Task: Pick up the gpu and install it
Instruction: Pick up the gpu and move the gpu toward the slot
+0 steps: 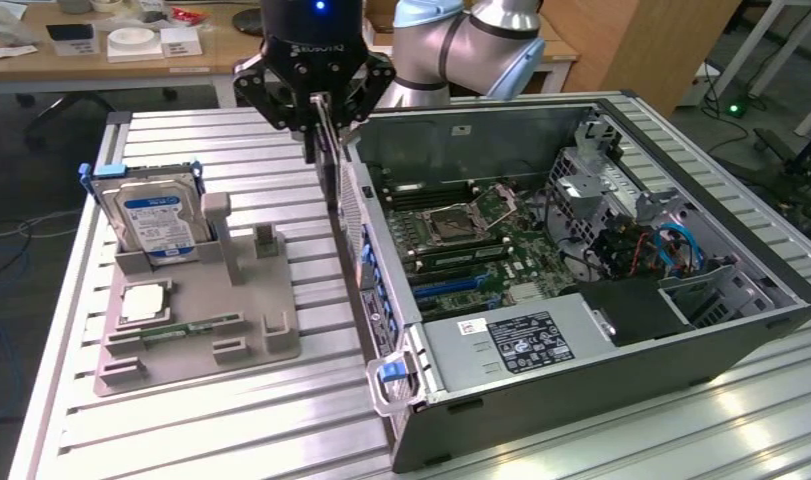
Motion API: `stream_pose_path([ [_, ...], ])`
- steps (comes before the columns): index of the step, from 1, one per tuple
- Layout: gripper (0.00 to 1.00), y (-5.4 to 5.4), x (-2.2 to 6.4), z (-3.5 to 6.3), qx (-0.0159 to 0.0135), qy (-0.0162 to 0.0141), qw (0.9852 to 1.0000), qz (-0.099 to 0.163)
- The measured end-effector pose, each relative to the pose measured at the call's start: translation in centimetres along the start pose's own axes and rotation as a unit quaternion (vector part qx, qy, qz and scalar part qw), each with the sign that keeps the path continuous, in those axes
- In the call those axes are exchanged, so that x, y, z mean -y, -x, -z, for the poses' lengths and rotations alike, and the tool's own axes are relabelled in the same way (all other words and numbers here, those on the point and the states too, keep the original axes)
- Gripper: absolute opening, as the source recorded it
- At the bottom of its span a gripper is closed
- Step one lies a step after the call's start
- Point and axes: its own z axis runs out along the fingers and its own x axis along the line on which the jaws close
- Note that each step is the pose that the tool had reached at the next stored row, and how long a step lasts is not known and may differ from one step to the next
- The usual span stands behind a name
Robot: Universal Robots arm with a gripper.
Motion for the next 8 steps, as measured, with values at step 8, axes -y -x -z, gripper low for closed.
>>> stream_pose_path([
  [8,0.29,1.7,0.00,-0.04,0.0000,0.0000,1.0000,0.000],
])
